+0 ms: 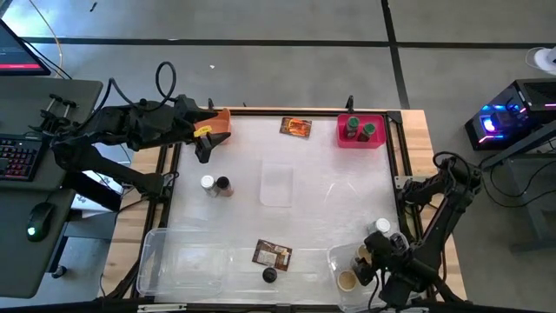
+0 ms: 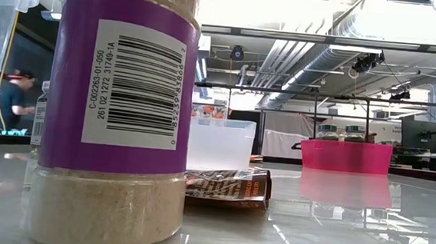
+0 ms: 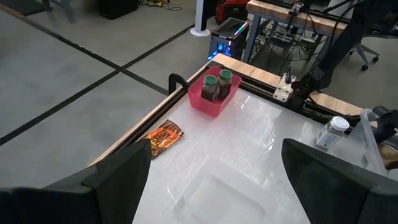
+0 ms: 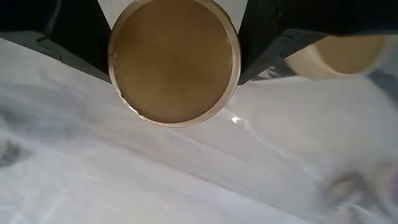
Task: Sort spices by type
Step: Put the gold seasoning bottle into the right transparent bin, then put the top white seasoning bottle into the orange bin
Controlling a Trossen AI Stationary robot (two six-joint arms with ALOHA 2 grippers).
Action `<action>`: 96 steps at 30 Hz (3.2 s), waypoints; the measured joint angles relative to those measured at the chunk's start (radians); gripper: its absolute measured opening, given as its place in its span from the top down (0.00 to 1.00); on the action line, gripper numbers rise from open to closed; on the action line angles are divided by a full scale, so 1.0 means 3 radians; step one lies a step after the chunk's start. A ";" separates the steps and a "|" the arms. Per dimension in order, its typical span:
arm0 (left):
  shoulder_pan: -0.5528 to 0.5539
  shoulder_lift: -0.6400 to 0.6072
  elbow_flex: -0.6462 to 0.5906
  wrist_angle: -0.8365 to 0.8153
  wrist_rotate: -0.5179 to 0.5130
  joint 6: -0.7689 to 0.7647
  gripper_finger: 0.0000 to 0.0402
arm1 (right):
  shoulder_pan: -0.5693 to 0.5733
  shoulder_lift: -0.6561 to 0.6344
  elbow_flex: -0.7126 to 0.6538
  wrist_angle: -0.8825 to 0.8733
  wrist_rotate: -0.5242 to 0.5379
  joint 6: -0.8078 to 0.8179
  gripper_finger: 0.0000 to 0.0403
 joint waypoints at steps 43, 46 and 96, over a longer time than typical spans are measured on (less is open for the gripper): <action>0.0000 -0.0001 -0.0001 0.0000 0.0000 0.0116 0.14 | -0.0160 -0.0001 0.0362 -0.0224 -0.0328 -0.0766 0.04; 0.0000 0.0000 -0.0001 0.0000 0.0000 0.0171 0.14 | -0.0160 -0.0003 0.0711 -0.0523 -0.0372 -0.0886 0.04; -0.0618 -0.0024 -0.0003 -0.1130 0.0098 -0.0691 0.14 | -0.3206 -0.0326 0.1811 -0.0090 0.0445 -0.3988 0.04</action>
